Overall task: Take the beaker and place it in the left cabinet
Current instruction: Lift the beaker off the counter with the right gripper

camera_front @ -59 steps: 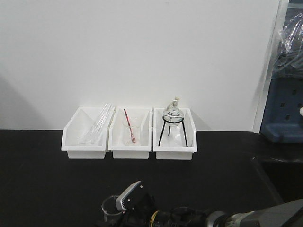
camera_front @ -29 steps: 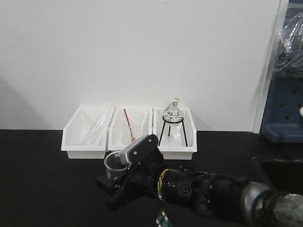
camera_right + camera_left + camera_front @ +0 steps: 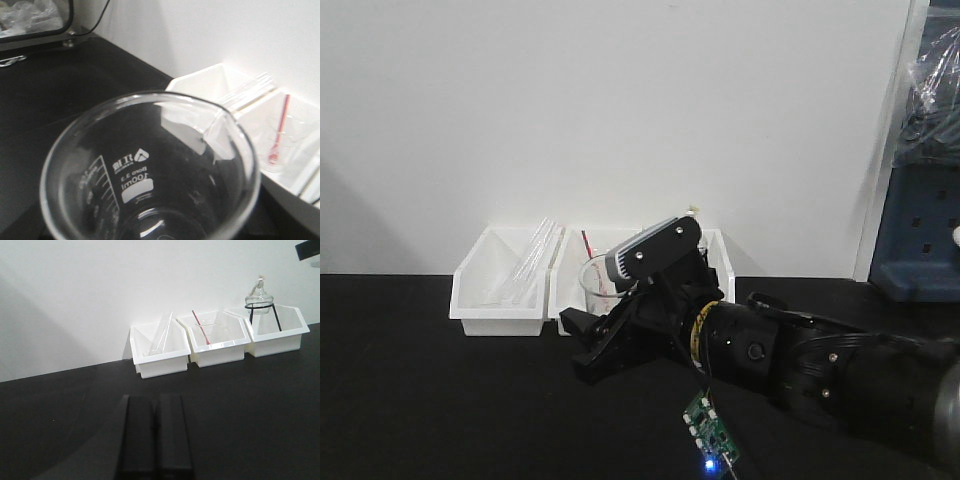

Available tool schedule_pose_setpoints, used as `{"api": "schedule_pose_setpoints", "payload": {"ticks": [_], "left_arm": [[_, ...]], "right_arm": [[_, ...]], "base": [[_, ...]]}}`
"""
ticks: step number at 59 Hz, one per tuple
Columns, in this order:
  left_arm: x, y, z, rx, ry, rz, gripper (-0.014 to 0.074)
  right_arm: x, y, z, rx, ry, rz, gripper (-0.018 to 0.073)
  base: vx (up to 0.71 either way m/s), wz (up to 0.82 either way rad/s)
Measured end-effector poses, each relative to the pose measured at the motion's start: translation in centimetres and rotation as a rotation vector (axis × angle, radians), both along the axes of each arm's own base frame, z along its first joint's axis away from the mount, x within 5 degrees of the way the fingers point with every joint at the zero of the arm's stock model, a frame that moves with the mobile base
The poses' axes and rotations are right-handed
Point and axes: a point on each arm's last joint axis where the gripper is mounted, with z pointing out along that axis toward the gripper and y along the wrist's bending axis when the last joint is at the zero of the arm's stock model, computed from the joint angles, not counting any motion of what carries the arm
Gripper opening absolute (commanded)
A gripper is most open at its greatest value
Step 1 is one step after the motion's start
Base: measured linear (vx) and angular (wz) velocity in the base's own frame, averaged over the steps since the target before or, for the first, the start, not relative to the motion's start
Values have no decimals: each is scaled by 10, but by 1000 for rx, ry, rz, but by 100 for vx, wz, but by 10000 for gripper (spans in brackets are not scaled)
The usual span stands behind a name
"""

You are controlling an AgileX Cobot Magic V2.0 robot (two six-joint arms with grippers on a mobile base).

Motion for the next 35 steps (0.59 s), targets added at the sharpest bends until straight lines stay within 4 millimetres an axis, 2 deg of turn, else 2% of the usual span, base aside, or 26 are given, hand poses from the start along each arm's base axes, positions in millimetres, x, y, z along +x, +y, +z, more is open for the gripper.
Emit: {"api": "schedule_pose_setpoints", "payload": {"ticks": [7,35], "left_arm": [[0,0,0,0,0,0,1],[0,0,0,0,0,0,1]], "right_arm": [[-2,-6,7,32,35,-55,-3],[-1,-8,6,62,78,-89,-3]], "base": [[0,0],[0,0]]}}
